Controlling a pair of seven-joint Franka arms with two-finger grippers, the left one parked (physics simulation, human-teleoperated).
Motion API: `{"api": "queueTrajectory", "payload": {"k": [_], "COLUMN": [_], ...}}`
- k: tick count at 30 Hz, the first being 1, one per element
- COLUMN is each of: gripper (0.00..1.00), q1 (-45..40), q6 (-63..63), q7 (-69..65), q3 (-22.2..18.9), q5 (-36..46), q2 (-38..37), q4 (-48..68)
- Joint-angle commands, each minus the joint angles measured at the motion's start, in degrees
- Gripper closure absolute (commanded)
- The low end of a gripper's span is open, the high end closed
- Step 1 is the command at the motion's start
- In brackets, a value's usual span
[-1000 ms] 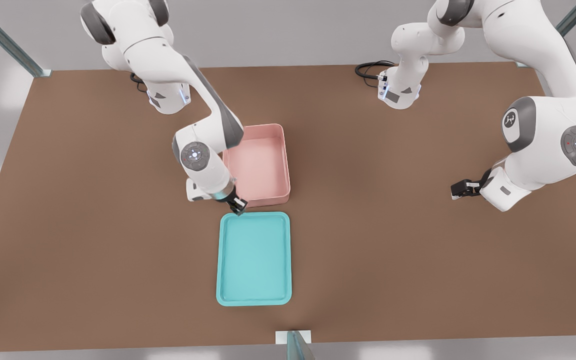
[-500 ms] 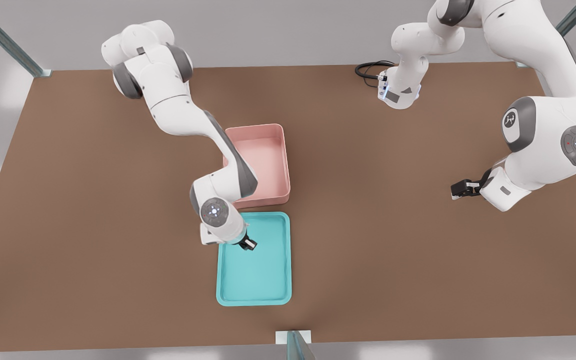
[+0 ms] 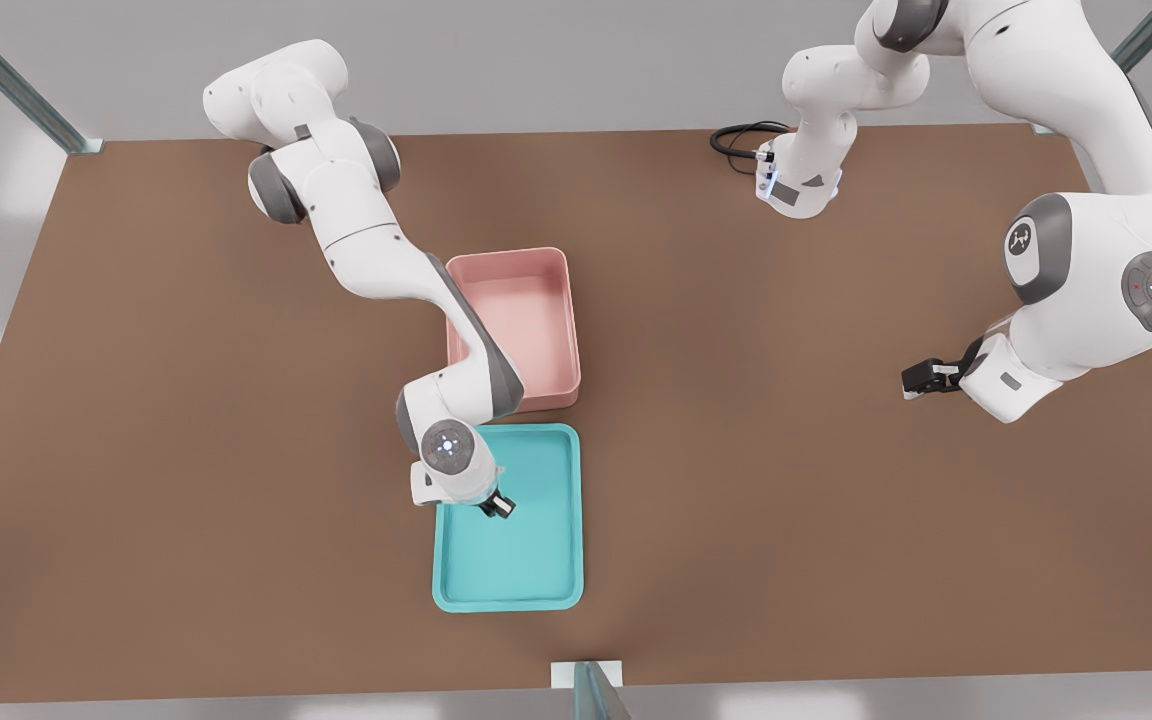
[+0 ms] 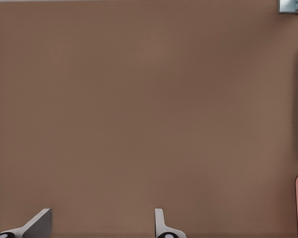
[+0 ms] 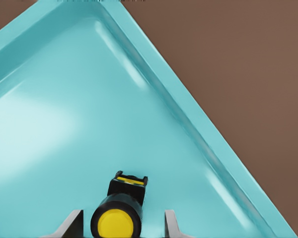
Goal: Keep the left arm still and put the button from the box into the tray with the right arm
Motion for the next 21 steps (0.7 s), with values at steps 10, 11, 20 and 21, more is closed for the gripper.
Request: {"api": "queueTrajectory", "payload": {"k": [10,11,20,21], "gripper": [0.00,0.00,0.00,0.00], "q1": [-24.75,-24.84,-25.28,-25.28], "q6": [-35.82,-27.56,-24.47,-24.56], "q7": [-58.57,-60.59,-63.84,-63.84], "q3": [-1.34,-1.43,-0.90,-0.82], "q5": [-3.65,-4.18,-4.35,-4.35], "q2": [-35.74,-43.47,-45.15,-45.15], "q4": [-11.90,-25.35,-29.67,-29.58]}}
